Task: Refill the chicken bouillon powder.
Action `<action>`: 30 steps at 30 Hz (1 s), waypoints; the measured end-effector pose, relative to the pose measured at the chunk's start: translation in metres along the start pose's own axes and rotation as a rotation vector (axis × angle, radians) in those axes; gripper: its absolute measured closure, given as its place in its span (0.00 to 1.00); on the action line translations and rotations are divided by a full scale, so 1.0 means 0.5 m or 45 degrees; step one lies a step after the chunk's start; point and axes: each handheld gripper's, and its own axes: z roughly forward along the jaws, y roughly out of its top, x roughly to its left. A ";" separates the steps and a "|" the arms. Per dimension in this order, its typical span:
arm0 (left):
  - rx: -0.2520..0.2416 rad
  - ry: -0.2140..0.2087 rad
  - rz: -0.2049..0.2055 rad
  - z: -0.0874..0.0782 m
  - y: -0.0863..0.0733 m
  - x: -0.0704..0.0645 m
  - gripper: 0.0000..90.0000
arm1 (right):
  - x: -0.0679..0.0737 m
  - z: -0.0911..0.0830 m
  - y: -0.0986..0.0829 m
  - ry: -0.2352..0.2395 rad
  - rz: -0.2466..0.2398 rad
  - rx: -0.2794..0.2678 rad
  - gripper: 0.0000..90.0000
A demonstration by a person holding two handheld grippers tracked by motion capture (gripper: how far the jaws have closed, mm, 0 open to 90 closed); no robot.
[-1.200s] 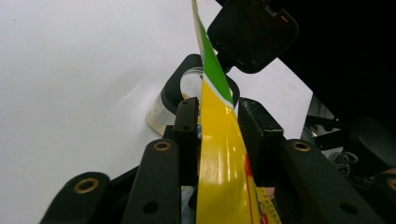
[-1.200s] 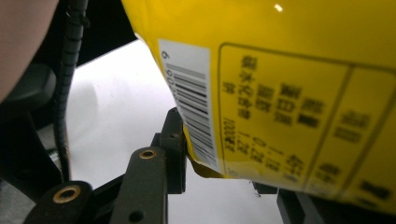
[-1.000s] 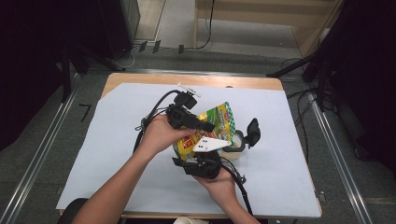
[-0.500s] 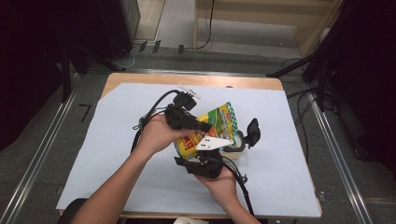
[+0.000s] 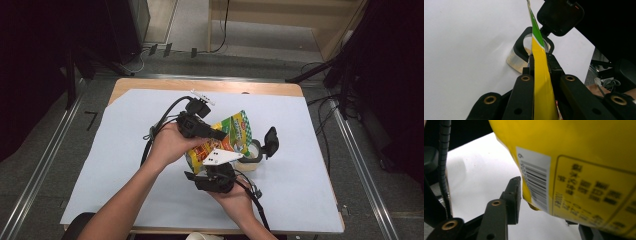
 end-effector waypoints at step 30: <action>-0.067 0.027 0.058 -0.003 0.013 -0.013 0.84 | -0.015 -0.020 0.012 0.078 0.108 -0.103 0.72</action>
